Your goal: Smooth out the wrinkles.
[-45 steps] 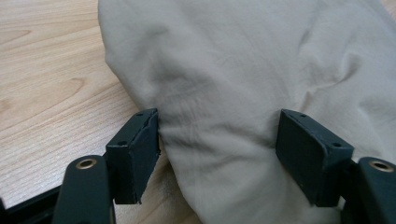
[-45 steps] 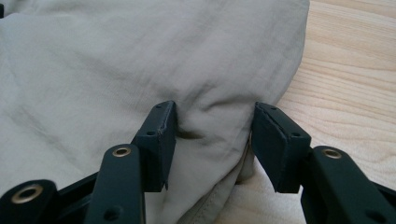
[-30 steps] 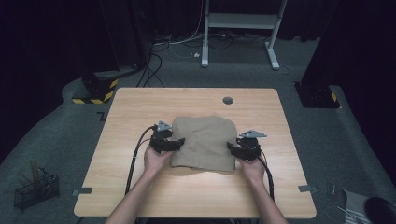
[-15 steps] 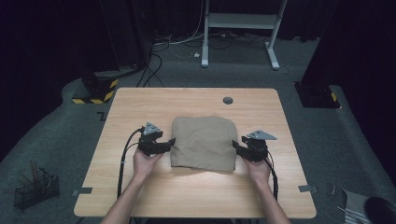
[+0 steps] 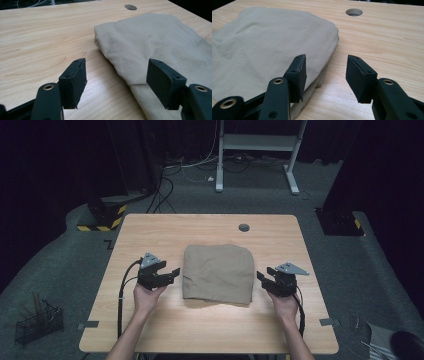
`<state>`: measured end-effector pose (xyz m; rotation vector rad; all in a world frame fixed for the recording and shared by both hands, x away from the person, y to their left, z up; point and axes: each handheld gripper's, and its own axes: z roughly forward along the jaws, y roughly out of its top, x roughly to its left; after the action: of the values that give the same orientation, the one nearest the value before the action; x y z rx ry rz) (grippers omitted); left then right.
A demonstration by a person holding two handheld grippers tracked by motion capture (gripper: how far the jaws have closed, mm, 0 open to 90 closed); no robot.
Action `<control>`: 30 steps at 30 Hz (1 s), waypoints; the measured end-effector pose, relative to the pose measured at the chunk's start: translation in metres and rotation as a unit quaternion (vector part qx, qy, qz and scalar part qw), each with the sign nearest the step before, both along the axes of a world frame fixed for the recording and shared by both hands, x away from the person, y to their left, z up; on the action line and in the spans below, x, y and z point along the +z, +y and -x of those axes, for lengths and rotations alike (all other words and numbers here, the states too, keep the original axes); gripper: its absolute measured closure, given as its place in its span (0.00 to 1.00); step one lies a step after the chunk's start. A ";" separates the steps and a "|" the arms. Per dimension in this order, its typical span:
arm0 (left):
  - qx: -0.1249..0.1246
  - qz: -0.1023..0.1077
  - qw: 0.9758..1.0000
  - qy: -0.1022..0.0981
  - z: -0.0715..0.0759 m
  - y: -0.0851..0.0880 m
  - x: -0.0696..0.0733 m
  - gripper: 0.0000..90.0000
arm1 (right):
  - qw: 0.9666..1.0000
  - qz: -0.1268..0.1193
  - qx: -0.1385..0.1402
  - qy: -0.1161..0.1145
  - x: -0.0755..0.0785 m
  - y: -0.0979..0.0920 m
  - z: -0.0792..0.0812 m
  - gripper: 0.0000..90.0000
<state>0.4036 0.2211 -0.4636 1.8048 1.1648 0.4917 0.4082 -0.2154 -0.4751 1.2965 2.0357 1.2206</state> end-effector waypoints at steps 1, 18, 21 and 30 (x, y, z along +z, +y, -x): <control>0.001 0.007 1.000 0.003 0.001 0.002 0.000 0.37 | 1.000 -0.001 -0.001 0.002 0.000 -0.001 0.001 0.56; 0.018 0.022 1.000 0.003 0.024 0.028 -0.005 0.38 | 1.000 -0.006 0.002 -0.003 -0.003 -0.011 0.022 0.56; 0.019 0.019 1.000 0.005 0.027 0.030 -0.008 0.38 | 1.000 -0.003 0.001 0.002 -0.007 -0.013 0.025 0.56; 0.024 0.015 0.999 0.016 0.037 0.034 -0.020 0.38 | 1.000 0.007 0.021 0.015 -0.013 -0.015 0.037 0.62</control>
<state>0.3671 0.2551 -0.4833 1.7682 1.2341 0.4719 0.3711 -0.2303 -0.4884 1.2788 2.0986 1.2090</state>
